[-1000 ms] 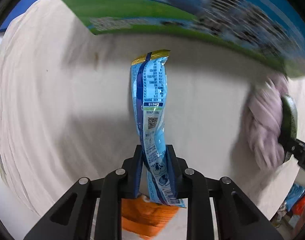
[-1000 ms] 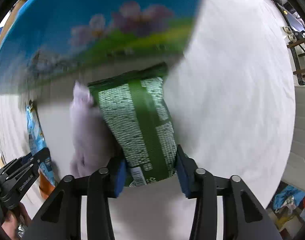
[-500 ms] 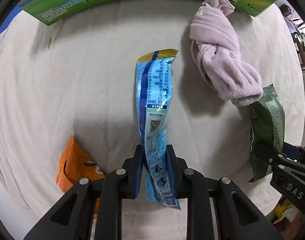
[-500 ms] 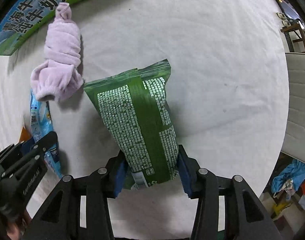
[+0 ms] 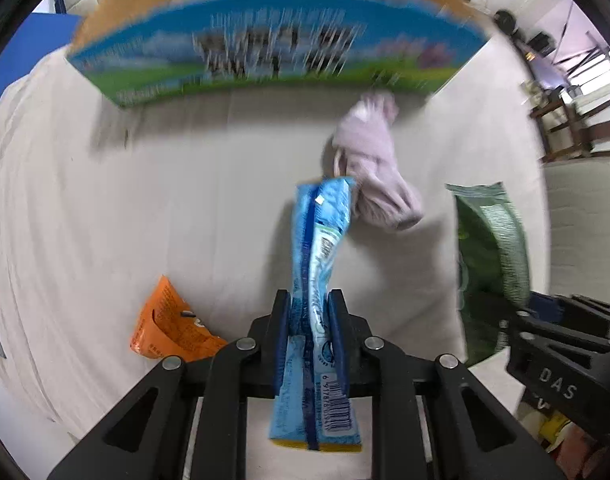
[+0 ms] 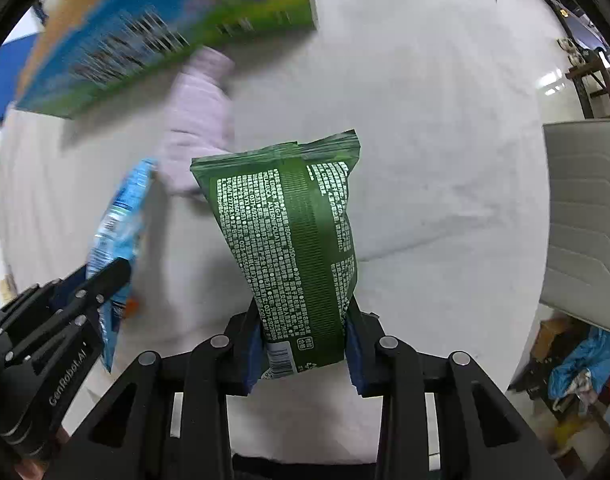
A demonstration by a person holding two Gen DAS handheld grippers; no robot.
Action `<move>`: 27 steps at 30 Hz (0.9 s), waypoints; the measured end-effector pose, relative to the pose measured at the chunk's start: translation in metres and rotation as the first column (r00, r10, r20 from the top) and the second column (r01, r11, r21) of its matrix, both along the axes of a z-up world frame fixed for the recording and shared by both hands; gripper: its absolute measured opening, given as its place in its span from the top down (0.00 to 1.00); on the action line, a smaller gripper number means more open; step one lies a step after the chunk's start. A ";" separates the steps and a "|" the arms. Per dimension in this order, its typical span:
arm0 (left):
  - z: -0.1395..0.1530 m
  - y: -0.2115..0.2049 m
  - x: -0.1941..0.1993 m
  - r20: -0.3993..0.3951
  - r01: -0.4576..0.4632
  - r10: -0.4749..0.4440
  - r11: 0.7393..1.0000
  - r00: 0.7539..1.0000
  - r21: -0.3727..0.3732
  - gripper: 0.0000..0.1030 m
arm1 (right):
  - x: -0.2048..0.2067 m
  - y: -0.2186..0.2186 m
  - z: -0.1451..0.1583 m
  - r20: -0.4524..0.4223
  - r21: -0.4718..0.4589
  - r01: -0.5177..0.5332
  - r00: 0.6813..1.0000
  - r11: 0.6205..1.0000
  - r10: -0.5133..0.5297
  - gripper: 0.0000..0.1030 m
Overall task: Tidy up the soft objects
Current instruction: 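Lower the green snack bag into the box and open the right tool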
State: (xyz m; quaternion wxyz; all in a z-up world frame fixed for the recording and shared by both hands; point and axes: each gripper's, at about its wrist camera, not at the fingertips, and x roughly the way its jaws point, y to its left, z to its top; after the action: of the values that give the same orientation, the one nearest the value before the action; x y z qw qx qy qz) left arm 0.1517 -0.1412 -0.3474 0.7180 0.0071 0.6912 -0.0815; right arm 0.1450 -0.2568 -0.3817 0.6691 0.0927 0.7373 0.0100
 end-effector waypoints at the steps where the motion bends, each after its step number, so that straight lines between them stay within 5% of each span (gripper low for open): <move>1: 0.010 0.000 0.002 0.016 -0.001 0.001 1.000 1.000 -0.012 0.84 | 0.003 0.000 0.014 0.023 0.015 0.004 1.000 1.000 -0.004 0.65; 8: 0.091 0.026 0.054 0.126 -0.020 0.036 0.992 0.991 -0.125 0.86 | 0.047 -0.002 0.102 0.179 0.102 0.007 0.984 0.995 -0.025 0.65; 14: 0.116 0.076 0.110 0.223 -0.027 0.058 0.990 0.973 -0.141 0.92 | 0.094 0.005 0.142 0.273 0.126 -0.001 0.961 0.992 -0.034 0.65; 20: 0.112 0.092 0.165 0.260 -0.038 0.061 0.995 0.964 -0.094 0.93 | 0.142 0.003 0.139 0.292 0.112 0.013 0.955 0.994 -0.045 0.65; 27: 0.067 0.101 0.211 0.174 -0.075 0.085 0.995 0.981 -0.066 0.93 | 0.191 0.017 0.085 0.233 0.076 0.056 0.970 0.996 -0.072 0.65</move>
State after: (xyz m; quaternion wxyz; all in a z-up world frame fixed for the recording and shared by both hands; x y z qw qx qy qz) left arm 0.3632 -0.0399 -0.2800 0.7790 -0.0348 0.6220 -0.0718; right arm 0.3358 -0.2402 -0.2970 0.7481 0.1376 0.6487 0.0244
